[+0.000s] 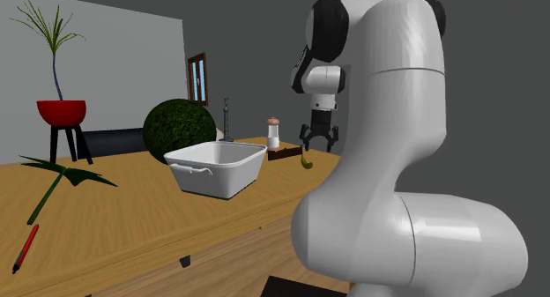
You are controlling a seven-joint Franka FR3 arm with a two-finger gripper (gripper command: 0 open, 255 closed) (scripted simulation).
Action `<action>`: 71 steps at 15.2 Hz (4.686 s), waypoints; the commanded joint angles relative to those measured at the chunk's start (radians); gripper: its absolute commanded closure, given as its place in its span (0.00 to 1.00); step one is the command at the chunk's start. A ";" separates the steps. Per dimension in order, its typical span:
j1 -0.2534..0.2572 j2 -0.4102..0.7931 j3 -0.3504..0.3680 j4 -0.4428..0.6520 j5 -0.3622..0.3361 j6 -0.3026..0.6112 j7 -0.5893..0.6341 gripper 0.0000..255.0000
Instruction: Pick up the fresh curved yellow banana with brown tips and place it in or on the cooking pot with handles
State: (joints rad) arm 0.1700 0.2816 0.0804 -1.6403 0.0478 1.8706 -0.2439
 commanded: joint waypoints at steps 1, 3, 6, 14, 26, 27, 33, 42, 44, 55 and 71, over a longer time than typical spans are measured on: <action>0.012 0.081 0.012 0.095 -0.002 -0.018 -0.015 0.00; 0.026 0.163 0.023 0.194 -0.006 -0.039 -0.028 0.00; 0.034 0.209 0.028 0.239 -0.008 -0.040 -0.035 0.00; 0.037 0.220 0.029 0.167 -0.008 0.042 -0.036 0.00; 0.037 0.220 0.029 0.168 -0.008 0.042 -0.036 1.00; 0.037 0.220 0.029 0.168 -0.008 0.042 -0.036 1.00; 0.037 0.210 0.029 0.193 -0.008 0.007 -0.034 1.00; 0.038 0.192 0.030 0.286 -0.008 -0.104 -0.027 1.00; 0.038 0.191 0.031 0.311 -0.008 -0.130 -0.025 1.00; 0.042 0.206 0.032 0.483 -0.010 -0.286 -0.015 1.00; 0.082 0.172 0.046 0.600 -0.010 -0.433 0.046 1.00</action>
State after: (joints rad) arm 0.2432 0.4783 0.1228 -0.9992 0.0365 1.4196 -0.2115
